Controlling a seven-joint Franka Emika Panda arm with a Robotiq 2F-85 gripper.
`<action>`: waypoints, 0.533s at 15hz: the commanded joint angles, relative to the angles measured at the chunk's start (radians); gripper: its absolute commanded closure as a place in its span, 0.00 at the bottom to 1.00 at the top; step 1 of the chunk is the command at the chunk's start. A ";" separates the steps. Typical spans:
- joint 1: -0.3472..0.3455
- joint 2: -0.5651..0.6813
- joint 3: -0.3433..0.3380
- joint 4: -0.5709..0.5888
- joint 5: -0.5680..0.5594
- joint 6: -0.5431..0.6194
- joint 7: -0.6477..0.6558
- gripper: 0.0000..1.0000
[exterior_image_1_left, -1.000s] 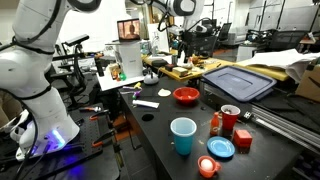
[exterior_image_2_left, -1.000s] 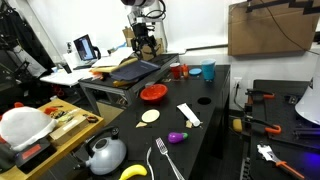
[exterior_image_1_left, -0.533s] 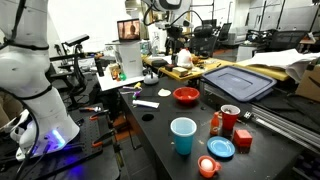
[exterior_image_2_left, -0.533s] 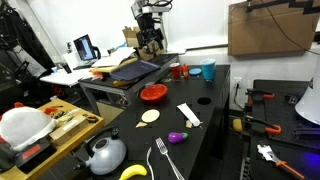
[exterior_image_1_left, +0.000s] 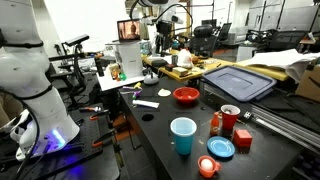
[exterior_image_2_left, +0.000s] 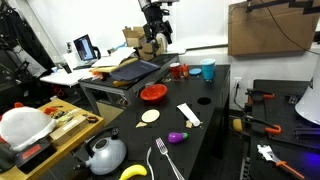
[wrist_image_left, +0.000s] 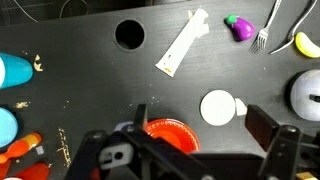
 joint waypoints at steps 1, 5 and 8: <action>0.024 -0.122 -0.009 -0.125 -0.028 0.060 0.040 0.00; 0.032 -0.205 -0.004 -0.194 -0.088 0.095 0.045 0.00; 0.033 -0.253 -0.002 -0.227 -0.140 0.108 0.042 0.00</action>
